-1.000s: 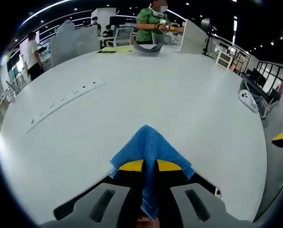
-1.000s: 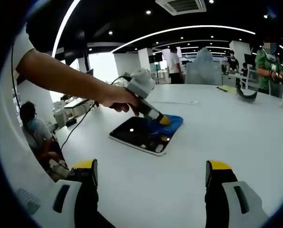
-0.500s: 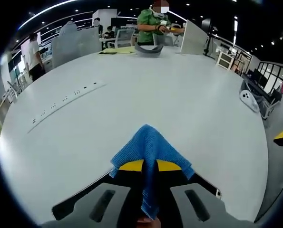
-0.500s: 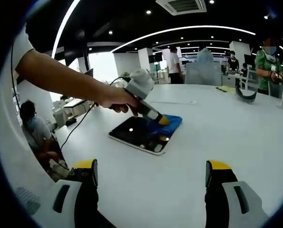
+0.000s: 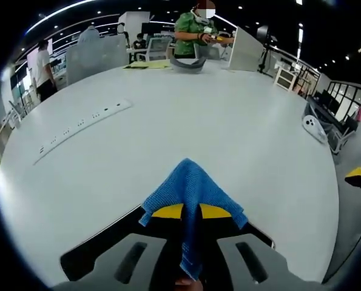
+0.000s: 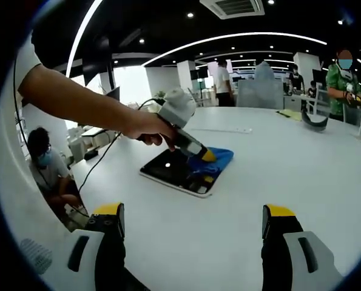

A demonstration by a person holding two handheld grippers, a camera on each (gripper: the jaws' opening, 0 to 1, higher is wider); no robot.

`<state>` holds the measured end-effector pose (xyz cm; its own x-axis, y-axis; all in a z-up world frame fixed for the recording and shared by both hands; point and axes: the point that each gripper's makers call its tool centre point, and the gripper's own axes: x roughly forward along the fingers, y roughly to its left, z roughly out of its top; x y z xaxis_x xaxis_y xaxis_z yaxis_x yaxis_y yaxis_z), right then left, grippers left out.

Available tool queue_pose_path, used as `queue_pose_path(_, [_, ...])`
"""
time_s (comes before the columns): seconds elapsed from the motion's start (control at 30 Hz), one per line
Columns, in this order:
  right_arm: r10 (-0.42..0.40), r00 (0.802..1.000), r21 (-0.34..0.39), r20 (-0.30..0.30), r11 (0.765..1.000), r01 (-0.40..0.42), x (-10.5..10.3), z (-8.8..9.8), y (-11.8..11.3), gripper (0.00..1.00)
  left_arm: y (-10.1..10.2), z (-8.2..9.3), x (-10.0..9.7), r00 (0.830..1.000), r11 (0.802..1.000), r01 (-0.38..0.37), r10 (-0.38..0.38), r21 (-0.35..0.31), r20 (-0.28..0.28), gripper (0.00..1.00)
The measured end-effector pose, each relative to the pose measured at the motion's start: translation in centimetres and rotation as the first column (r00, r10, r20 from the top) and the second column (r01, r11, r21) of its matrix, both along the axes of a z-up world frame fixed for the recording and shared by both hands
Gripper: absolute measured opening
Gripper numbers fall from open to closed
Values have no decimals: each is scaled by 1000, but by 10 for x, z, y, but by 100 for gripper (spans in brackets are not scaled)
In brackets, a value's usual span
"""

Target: Wipe the mirror surface with the cleaning cloth until all visible marks leave the cleaned area.

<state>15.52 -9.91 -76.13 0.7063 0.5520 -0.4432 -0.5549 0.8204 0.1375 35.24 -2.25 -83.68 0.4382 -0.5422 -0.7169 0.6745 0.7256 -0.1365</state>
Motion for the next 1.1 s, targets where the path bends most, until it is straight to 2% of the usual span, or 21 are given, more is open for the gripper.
queue_pose_path(0.33, [-1, 1000, 1, -2, 1000, 1, -2, 0, 0, 94, 1, -1, -4, 1000, 1000, -7, 7, -23, 4, 6])
queue_pose_path(1.1, [13, 1000, -18, -1, 1000, -13, 3, 1, 5, 94, 3, -4, -15, 1000, 1000, 8, -8, -14, 19, 6])
